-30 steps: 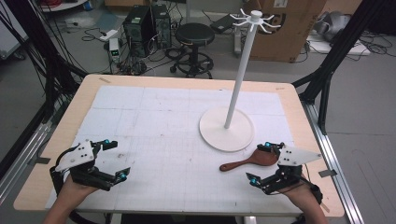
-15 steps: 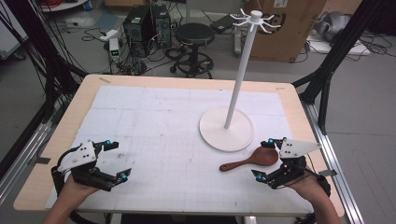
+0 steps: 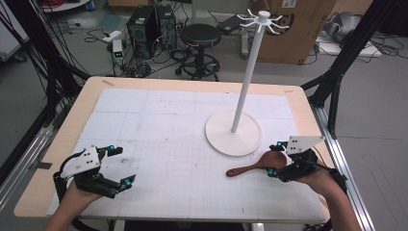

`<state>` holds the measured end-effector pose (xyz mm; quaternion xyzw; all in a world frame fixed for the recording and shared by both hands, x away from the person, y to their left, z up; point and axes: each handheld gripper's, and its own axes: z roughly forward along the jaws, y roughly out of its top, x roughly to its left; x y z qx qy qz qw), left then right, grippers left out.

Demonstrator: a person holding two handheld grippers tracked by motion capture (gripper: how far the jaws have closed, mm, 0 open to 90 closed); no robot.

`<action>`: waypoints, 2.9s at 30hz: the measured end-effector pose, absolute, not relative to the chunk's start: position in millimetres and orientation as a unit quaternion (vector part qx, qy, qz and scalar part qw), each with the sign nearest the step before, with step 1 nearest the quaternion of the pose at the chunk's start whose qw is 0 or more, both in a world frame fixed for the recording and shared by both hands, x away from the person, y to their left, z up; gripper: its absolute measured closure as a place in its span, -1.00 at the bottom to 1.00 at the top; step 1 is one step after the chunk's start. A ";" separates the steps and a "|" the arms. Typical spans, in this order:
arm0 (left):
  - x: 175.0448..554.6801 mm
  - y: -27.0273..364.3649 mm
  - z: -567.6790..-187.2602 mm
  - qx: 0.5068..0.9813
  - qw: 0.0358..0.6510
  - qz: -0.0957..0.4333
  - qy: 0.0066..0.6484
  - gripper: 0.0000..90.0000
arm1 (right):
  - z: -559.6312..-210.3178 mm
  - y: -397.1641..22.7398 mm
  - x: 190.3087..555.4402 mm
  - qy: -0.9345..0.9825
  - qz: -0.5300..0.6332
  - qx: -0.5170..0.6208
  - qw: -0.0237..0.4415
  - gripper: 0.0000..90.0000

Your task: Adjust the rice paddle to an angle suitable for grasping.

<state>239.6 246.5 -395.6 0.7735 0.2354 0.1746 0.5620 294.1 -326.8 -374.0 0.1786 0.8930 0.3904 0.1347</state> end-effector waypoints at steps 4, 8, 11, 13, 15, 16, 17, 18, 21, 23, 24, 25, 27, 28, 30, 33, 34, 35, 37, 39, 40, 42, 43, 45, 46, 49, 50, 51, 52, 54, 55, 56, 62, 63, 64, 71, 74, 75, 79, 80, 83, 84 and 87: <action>239.5 246.5 -395.9 0.774 0.561 0.175 0.235 -0.96 | -374.2 -327.0 303.2 0.907 0.363 0.173 0.128 -0.35; 239.4 246.8 -396.0 0.774 0.561 0.175 0.236 -0.96 | -373.4 -322.4 309.9 0.924 0.326 0.160 0.119 -0.31; 239.4 247.1 -396.2 0.774 0.561 0.174 0.236 -0.96 | -371.4 -321.5 313.0 0.927 0.319 0.160 0.119 -0.30; 239.5 247.4 -396.3 0.774 0.561 0.175 0.236 -0.96 | -368.6 -321.8 316.1 0.926 0.319 0.162 0.121 -0.30; 239.2 247.3 -396.5 0.774 0.561 0.174 0.236 -0.96 | -365.8 -322.5 320.3 0.927 0.313 0.163 0.122 -0.25; 239.2 247.4 -396.5 0.774 0.561 0.174 0.236 -0.96 | -365.8 -322.5 320.3 0.927 0.313 0.163 0.122 -0.25; 239.3 247.4 -396.7 0.774 0.560 0.174 0.236 -0.96 | -365.5 -322.9 322.9 0.928 0.311 0.164 0.121 -0.23; 239.3 247.2 -396.8 0.775 0.560 0.174 0.236 -0.96 | -366.0 -323.1 324.4 0.929 0.307 0.165 0.123 -0.21; 239.2 246.9 -396.9 0.776 0.559 0.175 0.236 -0.96 | -367.3 -323.3 330.2 0.935 0.286 0.168 0.128 -0.14; 239.3 246.9 -397.1 0.776 0.559 0.175 0.236 -0.96 | -367.2 -323.2 333.5 0.936 0.278 0.174 0.131 -0.08; 239.2 247.0 -397.0 0.776 0.558 0.175 0.237 -0.96 | -366.8 -323.2 336.4 0.937 0.272 0.173 0.132 -0.06; 239.2 247.0 -397.0 0.776 0.558 0.175 0.237 -0.96 | -366.8 -322.9 338.3 0.937 0.269 0.177 0.131 -0.04; 239.3 246.7 -397.3 0.776 0.558 0.176 0.236 -0.96 | -366.8 -322.8 342.7 0.940 0.258 0.179 0.132 0.03; 239.1 246.8 -397.4 0.777 0.557 0.176 0.236 -0.96 | -367.2 -322.8 344.6 0.940 0.256 0.181 0.133 0.08; 239.0 247.1 -397.8 0.779 0.555 0.176 0.235 -0.96 | -367.8 -323.3 348.1 0.941 0.250 0.189 0.132 0.16; 239.3 247.1 -398.2 0.778 0.555 0.176 0.235 -0.96 | -369.3 -323.9 353.3 0.944 0.233 0.194 0.133 0.24; 239.3 247.1 -398.2 0.778 0.555 0.176 0.235 -0.96 | -369.3 -323.9 353.3 0.944 0.233 0.194 0.133 0.24; 239.2 247.1 -398.2 0.779 0.554 0.176 0.235 -0.96 | -369.9 -323.5 354.7 0.944 0.231 0.196 0.129 0.26; 239.1 246.8 -398.4 0.779 0.554 0.177 0.235 -0.96 | -370.8 -323.2 359.9 0.944 0.228 0.198 0.130 0.37; 239.1 247.0 -398.5 0.779 0.554 0.177 0.236 -0.96 | -371.7 -324.0 363.0 0.943 0.225 0.206 0.129 0.47; 239.1 246.9 -398.8 0.778 0.555 0.176 0.236 -0.96 | -372.4 -324.7 364.5 0.943 0.221 0.209 0.134 0.53; 239.2 247.0 -398.9 0.778 0.555 0.176 0.237 -0.96 | -374.5 -325.9 367.8 0.944 0.213 0.216 0.131 0.66; 239.2 247.0 -398.9 0.778 0.555 0.176 0.237 -0.96 | -374.5 -325.9 367.8 0.944 0.213 0.216 0.131 0.66; 239.5 247.2 -399.1 0.780 0.553 0.176 0.235 -0.96 | -378.0 -326.9 372.4 0.944 0.202 0.229 0.126 0.87; 239.4 247.2 -399.2 0.780 0.553 0.176 0.236 -0.96 | -378.9 -326.9 373.8 0.944 0.197 0.230 0.129 0.96; 239.5 247.9 -399.7 0.779 0.553 0.176 0.237 -0.96 | -380.1 -326.3 377.3 0.943 0.200 0.234 0.125 0.99; 239.5 247.9 -399.7 0.779 0.553 0.176 0.237 -0.96 | -380.9 -325.6 378.4 0.943 0.200 0.237 0.120 0.99; 239.4 248.2 -399.7 0.779 0.553 0.176 0.237 -0.96 | -382.3 -325.0 379.8 0.943 0.201 0.237 0.117 0.99; 239.3 248.4 -399.7 0.779 0.553 0.176 0.238 -0.96 | -383.4 -324.0 380.4 0.943 0.199 0.241 0.114 0.99; 239.2 248.9 -399.7 0.780 0.552 0.176 0.238 -0.96 | -386.3 -322.9 382.3 0.943 0.200 0.244 0.109 0.99; 239.1 249.1 -399.7 0.780 0.552 0.176 0.237 -0.96 | -387.8 -322.9 383.5 0.941 0.201 0.248 0.108 0.99; 239.1 249.1 -399.7 0.780 0.552 0.176 0.237 -0.96 | -388.9 -322.7 383.9 0.941 0.200 0.254 0.104 0.99; 238.2 250.2 -399.9 0.781 0.550 0.178 0.237 -0.96 | -401.3 -326.7 386.8 0.933 0.216 0.275 0.089 0.99; 238.3 250.4 -400.0 0.780 0.551 0.177 0.238 -0.96 | -403.5 -327.8 387.0 0.933 0.216 0.276 0.087 0.99; 238.4 250.8 -400.1 0.780 0.551 0.177 0.238 -0.96 | -405.1 -328.7 386.9 0.933 0.214 0.278 0.085 0.99; 238.9 250.0 -400.9 0.782 0.549 0.176 0.238 -0.96 | -407.4 -331.9 386.5 0.932 0.216 0.280 0.074 0.99; 238.8 249.9 -401.1 0.783 0.548 0.176 0.237 -0.96 | -409.3 -333.4 386.8 0.934 0.208 0.282 0.075 0.99; 238.4 249.7 -401.2 0.783 0.548 0.175 0.238 -0.96 | -409.8 -333.7 386.2 0.934 0.206 0.282 0.071 0.99; 238.8 249.8 -401.3 0.784 0.547 0.175 0.236 -0.96 | -409.6 -336.1 382.1 0.938 0.201 0.276 0.061 0.99; 238.8 249.8 -401.3 0.784 0.547 0.175 0.236 -0.96 | -409.3 -336.9 380.8 0.939 0.199 0.276 0.058 0.99; 238.7 249.5 -401.4 0.784 0.547 0.175 0.236 -0.96 | -409.0 -338.7 376.9 0.941 0.196 0.271 0.053 0.99; 238.7 249.5 -401.4 0.784 0.547 0.175 0.236 -0.96 | -408.6 -338.8 375.3 0.941 0.195 0.271 0.049 0.99; 238.9 249.7 -401.3 0.784 0.547 0.175 0.236 -0.96 | -408.6 -338.8 371.2 0.945 0.194 0.261 0.043 0.99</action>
